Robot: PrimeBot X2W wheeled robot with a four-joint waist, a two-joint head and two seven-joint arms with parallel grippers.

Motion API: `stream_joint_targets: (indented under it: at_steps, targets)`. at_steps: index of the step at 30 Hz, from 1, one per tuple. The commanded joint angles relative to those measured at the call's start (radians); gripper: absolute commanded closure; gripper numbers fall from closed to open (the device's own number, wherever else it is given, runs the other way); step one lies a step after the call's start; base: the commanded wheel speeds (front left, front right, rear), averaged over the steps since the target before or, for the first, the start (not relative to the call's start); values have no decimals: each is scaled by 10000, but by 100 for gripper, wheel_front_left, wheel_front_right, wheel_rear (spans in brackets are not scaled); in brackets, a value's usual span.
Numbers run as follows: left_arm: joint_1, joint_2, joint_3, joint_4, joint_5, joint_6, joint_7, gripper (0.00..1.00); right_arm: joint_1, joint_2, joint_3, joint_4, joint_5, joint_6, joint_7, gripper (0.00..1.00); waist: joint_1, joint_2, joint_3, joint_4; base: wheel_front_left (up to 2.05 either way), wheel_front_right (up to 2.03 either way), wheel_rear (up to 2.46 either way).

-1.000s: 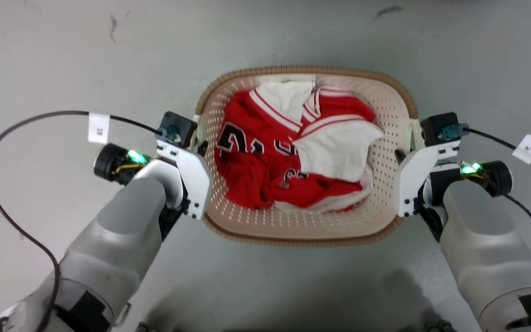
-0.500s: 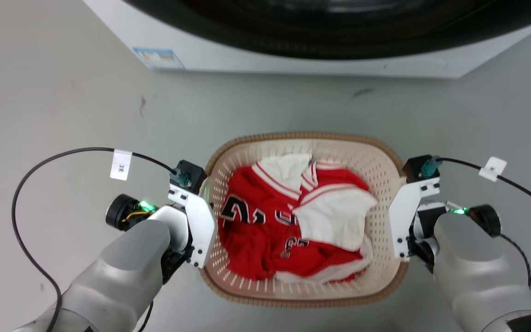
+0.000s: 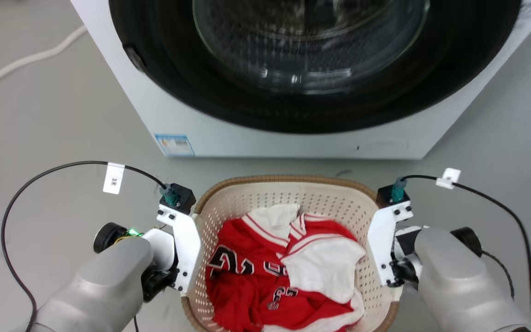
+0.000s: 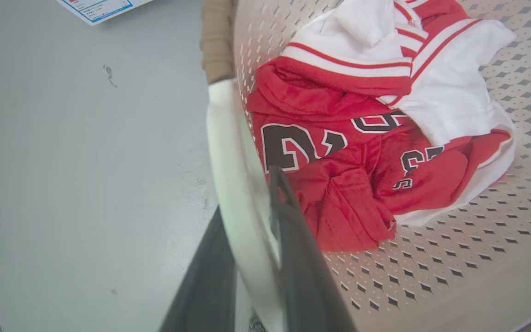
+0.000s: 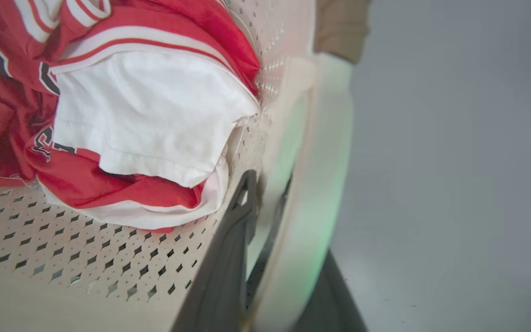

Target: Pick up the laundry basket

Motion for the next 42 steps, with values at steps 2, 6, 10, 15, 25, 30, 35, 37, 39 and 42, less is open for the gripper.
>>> stream_joint_targets:
  at_steps: [2,6,10,15,25,30,35,37,39,42]
  targets:
    - [11,110,-25,-272,-77,-121,79,100,319,-73,342,68,34,7,368,100,2,-1,-825,-104,0,0,0]
    - [203,334,-71,-576,-285,-121,386,100,452,-69,772,-45,377,14,755,100,2,-1,-1509,-151,0,0,0]
    - [594,374,-102,-768,-470,-121,612,100,756,-63,1025,-100,872,16,1003,100,2,-1,-2192,-150,0,0,0]
    - [873,449,-102,-1025,-544,-123,789,100,1002,-73,1465,-226,1270,17,1390,100,2,-1,-2715,-151,0,0,0]
    - [1537,503,-129,-1357,-804,-131,1413,100,1076,-292,1990,-751,2279,24,2037,100,2,-1,-3209,-156,0,0,0]
    - [1722,465,-137,-1573,-732,-146,1620,100,1146,-319,2274,-886,2542,24,2275,100,2,-1,-3351,-155,0,0,0]
    - [1802,523,-136,-1714,-742,-154,1723,100,1250,-340,2504,-1071,2869,25,2492,100,2,-1,-3445,-199,0,0,0]
    - [1779,556,-135,-1751,-758,-154,1754,100,1219,-393,2558,-1127,2987,25,2577,100,2,-1,-3466,-216,0,0,0]
    - [1726,584,-135,-1787,-777,-154,1783,100,1162,-452,2613,-1169,3082,25,2619,100,2,-1,-3469,-223,0,0,0]
    - [1598,633,-135,-1826,-798,-154,1763,100,1075,-512,2680,-1204,3202,25,2684,100,2,-1,-3450,-238,0,0,0]
